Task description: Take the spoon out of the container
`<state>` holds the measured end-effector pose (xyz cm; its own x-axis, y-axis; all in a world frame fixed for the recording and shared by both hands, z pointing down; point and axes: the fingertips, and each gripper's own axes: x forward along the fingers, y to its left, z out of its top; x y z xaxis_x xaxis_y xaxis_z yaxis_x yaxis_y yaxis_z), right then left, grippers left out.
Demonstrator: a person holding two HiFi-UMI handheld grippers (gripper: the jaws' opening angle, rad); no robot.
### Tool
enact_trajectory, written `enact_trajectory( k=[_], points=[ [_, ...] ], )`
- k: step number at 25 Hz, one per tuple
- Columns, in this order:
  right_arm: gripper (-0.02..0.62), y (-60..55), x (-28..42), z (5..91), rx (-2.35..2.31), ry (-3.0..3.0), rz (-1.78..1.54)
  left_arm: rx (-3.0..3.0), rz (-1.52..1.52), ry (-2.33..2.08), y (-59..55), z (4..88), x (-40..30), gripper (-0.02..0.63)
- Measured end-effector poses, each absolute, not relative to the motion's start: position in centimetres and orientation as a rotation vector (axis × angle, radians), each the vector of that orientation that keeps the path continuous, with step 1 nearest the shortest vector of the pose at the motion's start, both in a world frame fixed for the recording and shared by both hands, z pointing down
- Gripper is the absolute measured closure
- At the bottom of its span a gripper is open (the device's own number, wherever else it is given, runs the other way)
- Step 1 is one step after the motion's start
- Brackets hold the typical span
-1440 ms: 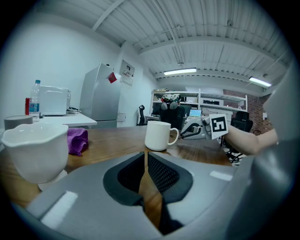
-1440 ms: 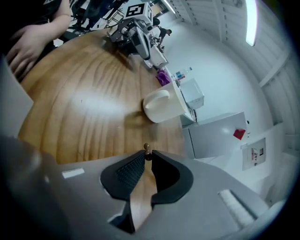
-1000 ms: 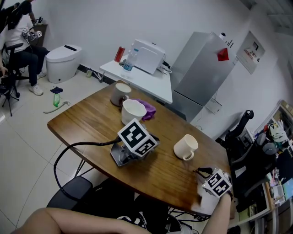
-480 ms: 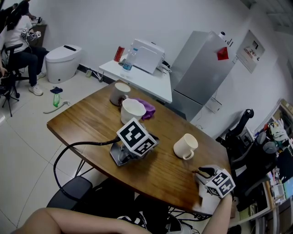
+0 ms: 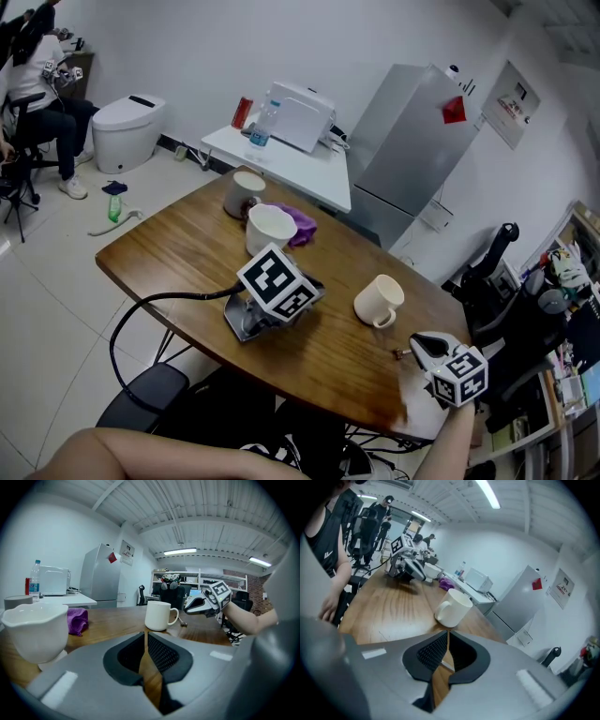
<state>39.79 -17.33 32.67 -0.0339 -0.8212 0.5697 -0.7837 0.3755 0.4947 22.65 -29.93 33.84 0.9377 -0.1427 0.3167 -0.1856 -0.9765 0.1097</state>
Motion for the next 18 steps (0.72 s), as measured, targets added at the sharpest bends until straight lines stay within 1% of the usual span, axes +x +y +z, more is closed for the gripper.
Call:
enact_trajectory(
  k=[2, 11, 18],
  points=[
    [0.592, -17.6, 39.7, 31.9, 1.481, -1.869, -0.049, 2.956, 0.468, -0.252, -29.9, 33.9, 22.7, 0.584],
    [0.594, -17.6, 38.5, 31.6, 1.6, -2.114, 0.08, 2.957, 0.468, -0.252, -29.8, 33.9, 22.7, 0.584],
    [0.592, -17.8, 37.0, 31.8, 1.682, -2.344, 0.245, 2.955, 0.468, -0.252, -29.9, 33.9, 22.6, 0.584]
  ],
)
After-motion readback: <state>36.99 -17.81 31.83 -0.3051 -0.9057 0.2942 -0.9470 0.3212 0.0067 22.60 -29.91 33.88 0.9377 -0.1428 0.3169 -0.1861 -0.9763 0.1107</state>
